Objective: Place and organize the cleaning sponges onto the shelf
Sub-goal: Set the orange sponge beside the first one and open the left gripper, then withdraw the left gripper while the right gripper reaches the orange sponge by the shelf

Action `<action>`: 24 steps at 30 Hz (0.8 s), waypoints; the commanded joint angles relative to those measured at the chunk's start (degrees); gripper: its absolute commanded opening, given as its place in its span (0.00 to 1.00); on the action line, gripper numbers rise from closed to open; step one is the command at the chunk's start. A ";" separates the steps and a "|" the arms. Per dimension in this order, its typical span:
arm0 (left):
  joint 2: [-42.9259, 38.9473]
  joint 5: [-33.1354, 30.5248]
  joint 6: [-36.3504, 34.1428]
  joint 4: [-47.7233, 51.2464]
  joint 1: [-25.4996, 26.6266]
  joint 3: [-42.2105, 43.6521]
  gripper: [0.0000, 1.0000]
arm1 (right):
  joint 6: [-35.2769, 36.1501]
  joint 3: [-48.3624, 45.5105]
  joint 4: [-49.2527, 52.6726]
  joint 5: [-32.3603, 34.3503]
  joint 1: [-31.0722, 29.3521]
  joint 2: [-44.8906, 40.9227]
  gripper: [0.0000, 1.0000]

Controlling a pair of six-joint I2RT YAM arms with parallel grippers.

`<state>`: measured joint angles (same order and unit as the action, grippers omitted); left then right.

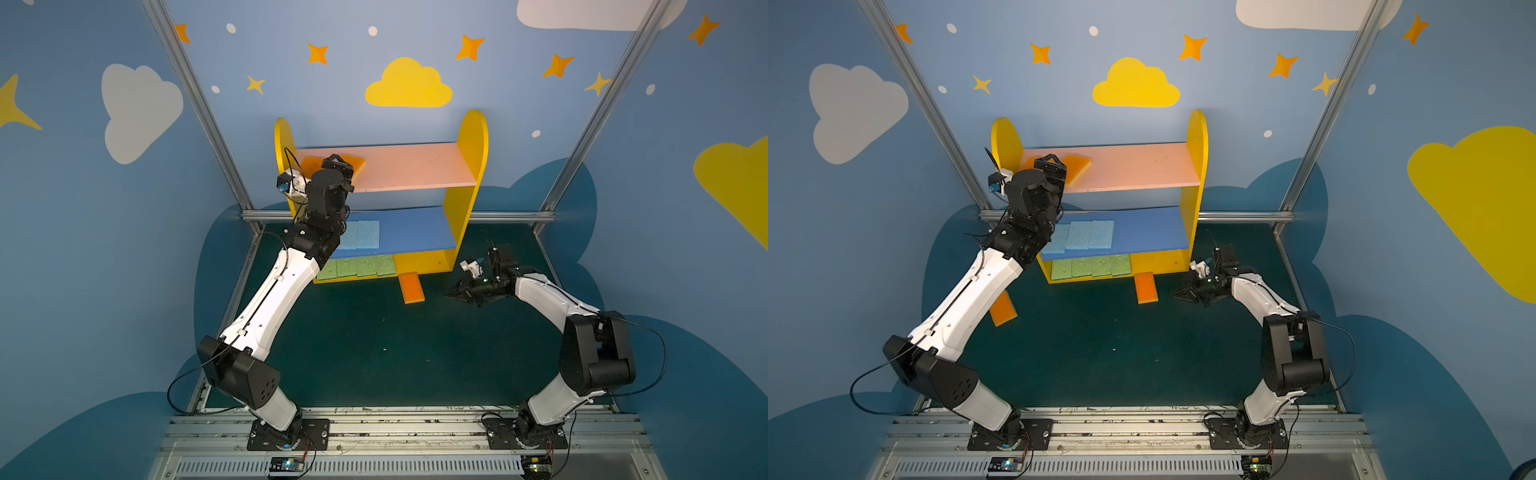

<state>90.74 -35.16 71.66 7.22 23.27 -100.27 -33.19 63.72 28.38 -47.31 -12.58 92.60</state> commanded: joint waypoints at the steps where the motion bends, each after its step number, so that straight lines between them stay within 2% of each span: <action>1: -3.38 -0.54 -4.06 0.90 1.79 2.12 0.99 | 0.49 -1.84 1.58 1.30 -0.89 -4.41 0.05; 6: -11.32 -3.31 -10.61 -2.19 7.64 11.37 0.99 | 0.32 -6.10 2.62 4.07 -2.79 -8.84 0.05; 9: -17.92 -2.54 -15.66 -2.45 10.01 19.34 1.00 | 0.02 -8.91 3.06 6.84 -4.76 -12.13 0.06; 11: -23.18 1.26 -17.51 -4.03 10.31 27.44 1.00 | 0.12 -10.57 3.00 8.86 -6.26 -13.82 0.07; 13: -29.43 6.26 -16.46 -6.58 10.31 37.85 1.00 | -0.07 -12.03 2.12 10.72 -7.96 -14.46 0.08; 16: -38.85 19.54 -16.62 -17.05 10.31 56.14 1.00 | -0.48 -13.73 -0.94 13.78 -10.92 -13.26 0.08; 18: -44.11 25.00 -15.37 -18.80 10.86 65.14 1.00 | -0.13 -13.51 -2.93 14.76 -12.12 -10.33 0.06; 20: -47.90 27.35 -15.84 -15.28 11.22 70.05 1.00 | -0.33 -13.04 -5.61 14.80 -12.51 -7.06 0.05; 24: -55.89 27.76 -16.11 -7.68 11.63 78.05 1.00 | -1.71 -9.15 -9.75 15.98 -13.59 -0.32 0.02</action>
<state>39.57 -11.60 56.77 -2.76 34.81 -24.36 -34.11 51.37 23.22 -33.54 -25.54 89.32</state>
